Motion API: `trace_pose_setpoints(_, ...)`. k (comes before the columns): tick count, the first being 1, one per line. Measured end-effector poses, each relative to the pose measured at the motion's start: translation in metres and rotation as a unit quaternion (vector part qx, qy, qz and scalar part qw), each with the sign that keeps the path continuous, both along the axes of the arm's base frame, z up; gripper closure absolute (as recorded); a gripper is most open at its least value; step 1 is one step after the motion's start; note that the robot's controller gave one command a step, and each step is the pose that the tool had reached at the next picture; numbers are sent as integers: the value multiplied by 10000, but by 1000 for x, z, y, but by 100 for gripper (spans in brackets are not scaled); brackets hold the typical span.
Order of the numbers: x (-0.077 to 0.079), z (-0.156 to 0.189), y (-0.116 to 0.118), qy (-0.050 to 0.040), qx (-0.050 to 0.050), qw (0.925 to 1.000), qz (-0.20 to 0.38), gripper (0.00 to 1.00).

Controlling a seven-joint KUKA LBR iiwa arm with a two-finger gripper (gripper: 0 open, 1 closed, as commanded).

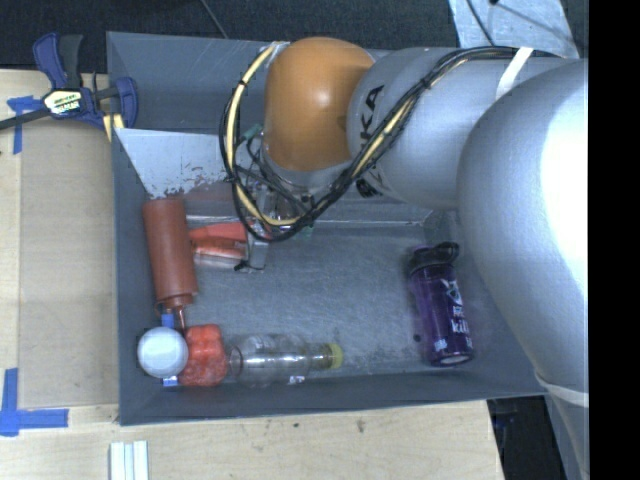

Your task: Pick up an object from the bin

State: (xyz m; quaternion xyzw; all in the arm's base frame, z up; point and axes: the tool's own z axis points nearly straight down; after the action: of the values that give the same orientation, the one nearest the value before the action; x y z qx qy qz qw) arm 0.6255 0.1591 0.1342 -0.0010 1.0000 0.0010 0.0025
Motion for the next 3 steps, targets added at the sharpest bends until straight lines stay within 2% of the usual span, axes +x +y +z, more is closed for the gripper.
trace_pose_setpoints(1,-3,-67,-10,39,-13,10000,-35,0)
trace_pose_setpoints(2,1,-63,-3,1,-6,9984,-571,100)
trace_pose_setpoints(3,1,-63,-3,1,-6,9984,-572,100)
